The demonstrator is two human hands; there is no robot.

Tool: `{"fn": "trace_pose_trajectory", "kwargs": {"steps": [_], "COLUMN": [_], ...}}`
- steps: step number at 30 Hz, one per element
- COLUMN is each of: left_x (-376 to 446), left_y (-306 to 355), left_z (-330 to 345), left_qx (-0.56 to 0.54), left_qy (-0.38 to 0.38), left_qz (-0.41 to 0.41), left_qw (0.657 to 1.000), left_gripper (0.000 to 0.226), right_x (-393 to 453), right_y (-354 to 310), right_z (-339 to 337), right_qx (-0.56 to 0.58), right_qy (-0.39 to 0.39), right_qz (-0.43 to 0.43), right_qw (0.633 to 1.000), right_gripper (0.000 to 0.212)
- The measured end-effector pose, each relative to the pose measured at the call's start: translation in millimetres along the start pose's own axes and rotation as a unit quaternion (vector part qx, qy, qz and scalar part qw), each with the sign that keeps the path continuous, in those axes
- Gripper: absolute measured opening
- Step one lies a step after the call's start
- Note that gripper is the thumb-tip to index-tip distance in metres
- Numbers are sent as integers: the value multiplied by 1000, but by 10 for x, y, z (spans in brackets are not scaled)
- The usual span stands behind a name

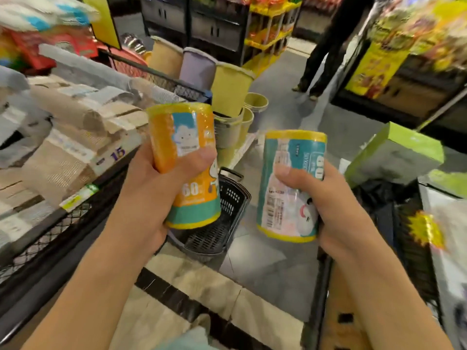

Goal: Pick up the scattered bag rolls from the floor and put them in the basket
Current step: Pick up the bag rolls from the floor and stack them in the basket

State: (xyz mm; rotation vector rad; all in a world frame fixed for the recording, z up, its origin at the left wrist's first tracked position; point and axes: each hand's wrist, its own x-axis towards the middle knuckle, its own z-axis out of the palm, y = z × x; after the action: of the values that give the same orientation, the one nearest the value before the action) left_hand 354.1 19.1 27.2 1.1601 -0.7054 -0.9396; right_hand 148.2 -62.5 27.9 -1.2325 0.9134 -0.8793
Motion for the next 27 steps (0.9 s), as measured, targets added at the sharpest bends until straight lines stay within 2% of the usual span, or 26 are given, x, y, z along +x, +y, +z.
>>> {"fn": "trace_pose_trajectory", "kwargs": {"steps": [3,8,12,16,20,23,27], "left_x": [361,884,1299,1668,1887,1997,2122], "left_y": [-94,-345,-596,-826,-968,-1028,-1096], "left_z": [273,798,1280,1816,2194,2279,2115], "left_qx": [-2,3,16,2,-6,-16,-18], "left_qy": [-38,-71,-68,-21,47,110,206], "left_qz": [-2,-19,-44,-60,-67,-70,-74], "left_qw": [999,997,997,998,997,991,976], "left_gripper": [40,44,63,51,58,53,53], "right_x": [253,686,1108,1618,2141,2552,3053], "right_y": [-52,-52,-24,-57,-135,-150,-41], "right_z": [-231,-717,-1258,-1816,-2176,-2219,-2009], "right_qx": [-4,-6,-21,-29,-42,-56,-75], "right_qy": [37,77,86,71,4,-57,-142], "right_qz": [0,9,25,41,67,81,104], "right_qw": [999,997,996,996,997,994,982], "right_gripper": [46,47,54,71,71,62,68]}}
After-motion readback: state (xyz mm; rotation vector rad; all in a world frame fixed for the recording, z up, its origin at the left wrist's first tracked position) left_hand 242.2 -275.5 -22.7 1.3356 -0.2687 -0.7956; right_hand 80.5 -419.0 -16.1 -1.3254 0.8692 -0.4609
